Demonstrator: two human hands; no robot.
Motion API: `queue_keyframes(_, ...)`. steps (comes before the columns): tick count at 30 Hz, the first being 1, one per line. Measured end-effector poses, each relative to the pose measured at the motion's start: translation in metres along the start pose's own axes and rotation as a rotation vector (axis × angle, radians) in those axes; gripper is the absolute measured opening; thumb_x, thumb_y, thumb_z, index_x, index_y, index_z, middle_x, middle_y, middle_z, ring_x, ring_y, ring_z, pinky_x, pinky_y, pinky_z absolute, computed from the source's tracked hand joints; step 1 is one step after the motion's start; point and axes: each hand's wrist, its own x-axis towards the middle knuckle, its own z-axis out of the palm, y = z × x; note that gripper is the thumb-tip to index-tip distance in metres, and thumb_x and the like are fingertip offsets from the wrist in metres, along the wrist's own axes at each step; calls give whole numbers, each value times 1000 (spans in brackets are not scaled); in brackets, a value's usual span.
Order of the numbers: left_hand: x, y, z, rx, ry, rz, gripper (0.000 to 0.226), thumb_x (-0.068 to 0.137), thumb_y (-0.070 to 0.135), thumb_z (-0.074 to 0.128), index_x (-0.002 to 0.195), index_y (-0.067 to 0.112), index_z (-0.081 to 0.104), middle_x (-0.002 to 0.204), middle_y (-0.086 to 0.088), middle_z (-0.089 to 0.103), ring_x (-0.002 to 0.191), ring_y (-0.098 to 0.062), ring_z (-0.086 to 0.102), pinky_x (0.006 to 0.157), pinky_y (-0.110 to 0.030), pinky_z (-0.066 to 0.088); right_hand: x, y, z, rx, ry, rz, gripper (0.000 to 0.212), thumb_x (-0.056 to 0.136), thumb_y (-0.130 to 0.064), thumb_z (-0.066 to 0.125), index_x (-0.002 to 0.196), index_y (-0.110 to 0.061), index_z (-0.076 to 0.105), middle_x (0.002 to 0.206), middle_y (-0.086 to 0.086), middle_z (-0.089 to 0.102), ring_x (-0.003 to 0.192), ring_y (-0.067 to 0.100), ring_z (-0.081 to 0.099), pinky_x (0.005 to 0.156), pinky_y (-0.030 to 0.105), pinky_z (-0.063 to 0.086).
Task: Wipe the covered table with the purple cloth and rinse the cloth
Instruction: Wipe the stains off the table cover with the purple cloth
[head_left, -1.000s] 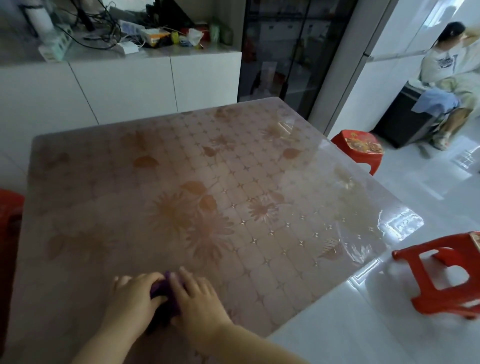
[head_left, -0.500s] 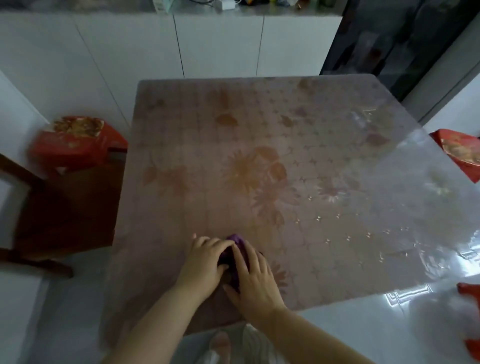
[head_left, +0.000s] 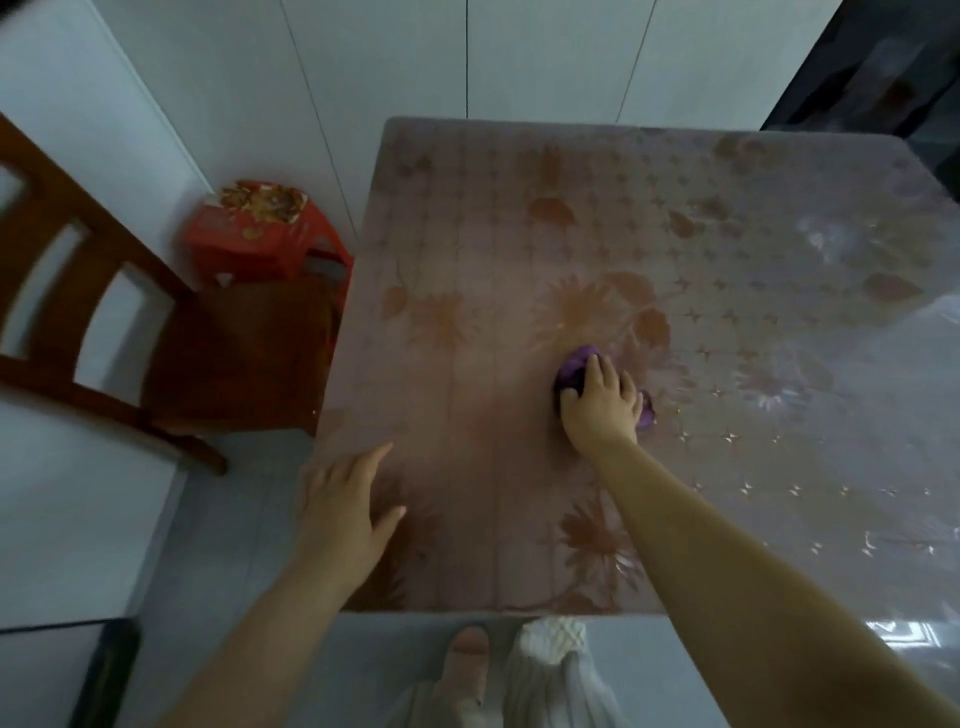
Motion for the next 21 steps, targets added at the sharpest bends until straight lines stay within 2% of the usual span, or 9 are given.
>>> queue_keyframes(2,-8,-7,0,3,-9,-5,65,76,28,69,134,23,40,130,-6,52,120,-29,42,104,-41,27,-1,-35,15,17,-83,-152,64,93,-45,38,148,-22,13,158,-2,5,143,30,-2,114,50,-4)
queue_keyframes(5,-14,-17,2,26,-18,0,65,72,26,73,131,20,44,125,-9,56,116,-33,48,103,-48,30,-29,-81,43,-73,-241,-430,71,89,-56,41,148,-29,11,158,-5,0,143,33,-8,110,57,-8)
queue_keyframes(8,-11,-19,2,50,-39,14,70,70,25,75,132,18,43,127,-12,55,116,-36,48,101,-54,32,-72,-100,68,-173,-286,-675,60,94,-47,38,147,-34,13,158,-4,0,142,33,-10,109,58,-11)
queue_keyframes(11,-6,-14,3,25,-51,31,74,71,22,74,136,17,39,134,-12,49,121,-35,45,103,-54,31,-97,-85,79,-218,-251,-800,50,98,-38,34,145,-34,19,157,-4,6,144,29,-6,111,56,-10)
queue_keyframes(14,-4,-5,5,31,-59,83,74,74,26,72,137,18,35,135,-10,48,121,-32,43,103,-44,30,-96,-49,72,-241,-168,-800,44,98,-36,31,142,-37,29,156,-6,17,144,29,4,108,57,-14)
queue_keyframes(16,-2,3,7,12,-63,104,74,75,26,70,139,21,33,135,-8,47,122,-30,41,103,-38,28,-92,-17,60,-254,-96,-739,43,93,-38,31,134,-36,45,148,-4,37,138,38,25,101,62,-9)
queue_keyframes(17,-2,7,8,-8,-67,111,74,76,25,70,139,21,33,135,-8,46,122,-30,40,104,-37,28,-89,0,53,-250,-66,-677,45,91,-40,29,131,-35,49,145,-4,41,135,41,29,99,62,-7)
queue_keyframes(19,0,13,12,-38,-80,136,74,75,24,71,138,21,33,135,-9,47,122,-30,40,104,-38,29,-79,37,37,-233,-40,-505,55,88,-46,18,136,-36,42,150,-7,33,139,38,21,108,58,-8)
queue_keyframes(21,2,16,16,-44,-98,161,74,75,23,71,138,21,33,135,-9,46,123,-30,40,105,-39,30,-68,74,20,-179,47,-323,54,89,-48,18,138,-37,39,151,-8,29,141,33,17,115,52,3)
